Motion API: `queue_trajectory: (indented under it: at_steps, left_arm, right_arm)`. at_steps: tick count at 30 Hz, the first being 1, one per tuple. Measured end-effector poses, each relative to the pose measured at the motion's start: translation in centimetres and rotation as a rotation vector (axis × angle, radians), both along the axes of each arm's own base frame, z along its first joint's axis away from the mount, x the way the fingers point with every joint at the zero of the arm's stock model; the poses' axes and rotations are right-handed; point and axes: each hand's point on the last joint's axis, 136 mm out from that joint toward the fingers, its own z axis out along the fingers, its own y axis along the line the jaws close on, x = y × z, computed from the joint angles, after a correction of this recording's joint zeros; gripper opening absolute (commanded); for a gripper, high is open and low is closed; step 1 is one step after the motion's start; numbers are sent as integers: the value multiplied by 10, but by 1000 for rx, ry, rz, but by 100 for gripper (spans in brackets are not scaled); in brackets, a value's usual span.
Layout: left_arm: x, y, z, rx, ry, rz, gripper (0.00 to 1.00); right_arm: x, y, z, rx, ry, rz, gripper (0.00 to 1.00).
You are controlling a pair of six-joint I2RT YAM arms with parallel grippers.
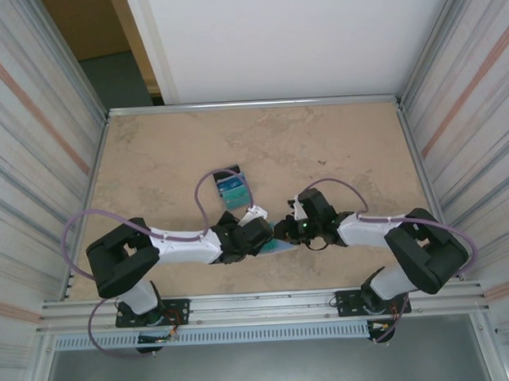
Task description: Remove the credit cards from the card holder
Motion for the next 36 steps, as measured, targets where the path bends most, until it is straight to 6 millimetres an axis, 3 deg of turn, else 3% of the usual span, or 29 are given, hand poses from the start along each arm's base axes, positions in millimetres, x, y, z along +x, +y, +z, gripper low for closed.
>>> queue_trajectory:
  at_steps: [14,24,30,36]
  left_arm:
    - [0,0,1,-11,0,9,99]
    - [-5,12,8,-9,2,15,99]
    - [-4,15,43,-99,-45,23,99]
    - [8,37,101,-263,-142,74,99]
  right_arm:
    - [3,6,-3,0,-12,6,1]
    - [4,-19,17,-135,-109,-5,0]
    - [4,-32,51,-178,-246,11,0]
    - [2,-38,95,-193,-439,42,0]
